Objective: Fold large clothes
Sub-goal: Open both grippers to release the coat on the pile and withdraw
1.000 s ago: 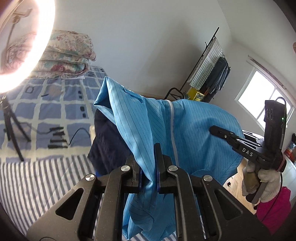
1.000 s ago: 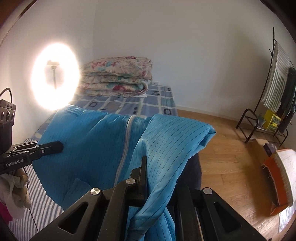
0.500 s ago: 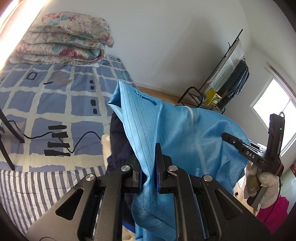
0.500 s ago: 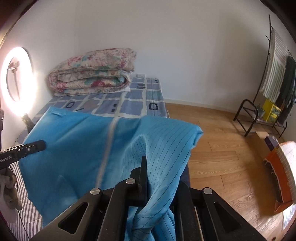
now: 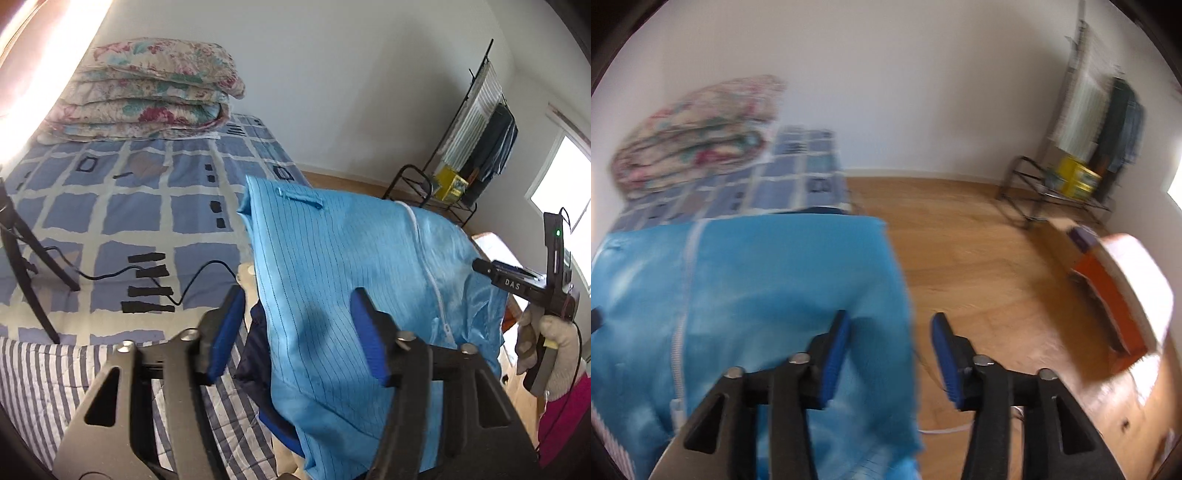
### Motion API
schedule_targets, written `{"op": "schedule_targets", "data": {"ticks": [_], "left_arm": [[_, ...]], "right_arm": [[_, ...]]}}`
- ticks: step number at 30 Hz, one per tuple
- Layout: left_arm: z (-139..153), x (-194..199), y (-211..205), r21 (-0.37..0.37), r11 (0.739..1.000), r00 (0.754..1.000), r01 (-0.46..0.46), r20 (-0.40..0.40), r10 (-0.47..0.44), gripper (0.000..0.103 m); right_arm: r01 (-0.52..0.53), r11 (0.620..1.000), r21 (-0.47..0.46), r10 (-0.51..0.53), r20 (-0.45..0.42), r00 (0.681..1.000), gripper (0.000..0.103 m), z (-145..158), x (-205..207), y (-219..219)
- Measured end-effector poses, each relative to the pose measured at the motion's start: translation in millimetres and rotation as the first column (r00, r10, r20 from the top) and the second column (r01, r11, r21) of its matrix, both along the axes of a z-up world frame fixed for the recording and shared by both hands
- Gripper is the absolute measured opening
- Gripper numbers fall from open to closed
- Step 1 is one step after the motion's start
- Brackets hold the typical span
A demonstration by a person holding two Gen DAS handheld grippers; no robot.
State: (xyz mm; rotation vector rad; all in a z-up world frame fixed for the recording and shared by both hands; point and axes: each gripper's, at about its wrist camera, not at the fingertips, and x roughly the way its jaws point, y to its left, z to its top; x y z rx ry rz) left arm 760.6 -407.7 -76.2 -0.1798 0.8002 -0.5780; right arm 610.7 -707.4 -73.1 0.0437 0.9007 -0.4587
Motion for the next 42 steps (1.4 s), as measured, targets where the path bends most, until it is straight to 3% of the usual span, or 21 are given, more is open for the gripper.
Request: {"op": "schedule_targets", "data": {"ticks": [3, 9, 17, 26, 31, 37, 42], "left_arm": [[10, -8, 11, -0.010, 1.000, 1.000, -0.011, 0.012, 0.011, 0.062], [34, -35, 25, -0.007, 1.000, 0.998, -0.007, 0.055, 0.007, 0.062], [78, -107, 46, -0.007, 1.000, 0.992, 0.009, 0.123, -0.008, 0.062], [164, -227, 94, -0.006, 1.000, 0.977, 0.003, 0.214, -0.001, 0.062], [203, -308, 118, 0.035, 0.999, 0.961, -0.002, 0.277, -0.008, 0.062], [226, -398, 154, 0.038, 0.999, 0.946, -0.009, 0.325, -0.004, 0.072], [222, -453, 177, 0.069, 0.997, 0.939, -0.036, 0.344, 0.010, 0.078]], "right_arm": [[0.021, 0.999, 0.030, -0.022, 0.025, 0.999, 0.056, 6, -20, -6], [0.003, 1.000, -0.005, -0.003, 0.051, 0.999, 0.056, 28, -47, 11], [-0.039, 0.999, -0.014, 0.041, 0.119, 0.992, 0.056, 77, -98, 50], [-0.109, 0.992, -0.057, 0.118, 0.190, 0.975, 0.056, 170, -196, 122], [-0.139, 0.989, -0.053, 0.147, 0.226, 0.963, 0.058, 219, -265, 163], [-0.165, 0.985, -0.054, 0.173, 0.253, 0.952, 0.066, 244, -332, 202], [-0.188, 0.981, -0.050, 0.194, 0.260, 0.946, 0.066, 242, -377, 230]]}}
